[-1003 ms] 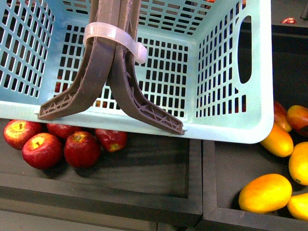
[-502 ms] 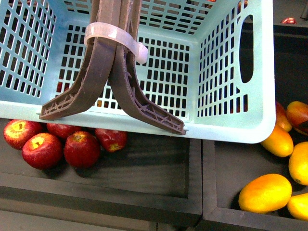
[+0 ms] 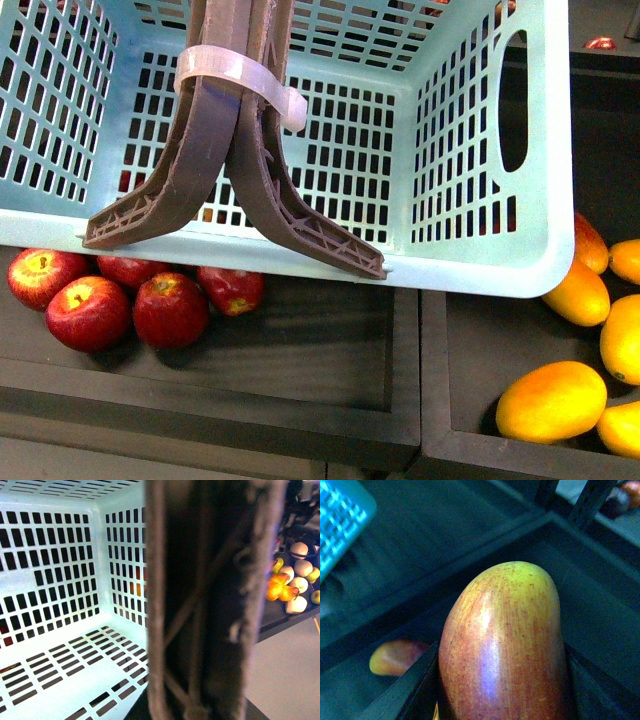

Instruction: Pick mango and avocado into basket

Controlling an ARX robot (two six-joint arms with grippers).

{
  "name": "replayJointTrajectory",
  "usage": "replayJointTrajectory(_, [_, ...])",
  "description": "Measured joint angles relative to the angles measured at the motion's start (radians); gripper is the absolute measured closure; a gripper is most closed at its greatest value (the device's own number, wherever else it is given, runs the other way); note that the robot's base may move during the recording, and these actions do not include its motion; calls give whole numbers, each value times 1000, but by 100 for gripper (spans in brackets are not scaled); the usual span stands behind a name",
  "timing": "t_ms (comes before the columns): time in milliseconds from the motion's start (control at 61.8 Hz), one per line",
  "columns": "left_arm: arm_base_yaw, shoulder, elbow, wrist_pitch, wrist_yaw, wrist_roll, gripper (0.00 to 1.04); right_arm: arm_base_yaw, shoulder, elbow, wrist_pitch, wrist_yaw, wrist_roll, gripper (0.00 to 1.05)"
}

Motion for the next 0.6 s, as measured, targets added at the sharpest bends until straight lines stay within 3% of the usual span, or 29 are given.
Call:
replayJointTrajectory(259, [0,0,0,0,0,0,99,42,-233,-156,153,-157,190,43])
replayJointTrajectory(599, [0,0,0,0,0,0,99,135,-420,-386,313,-218,313,43])
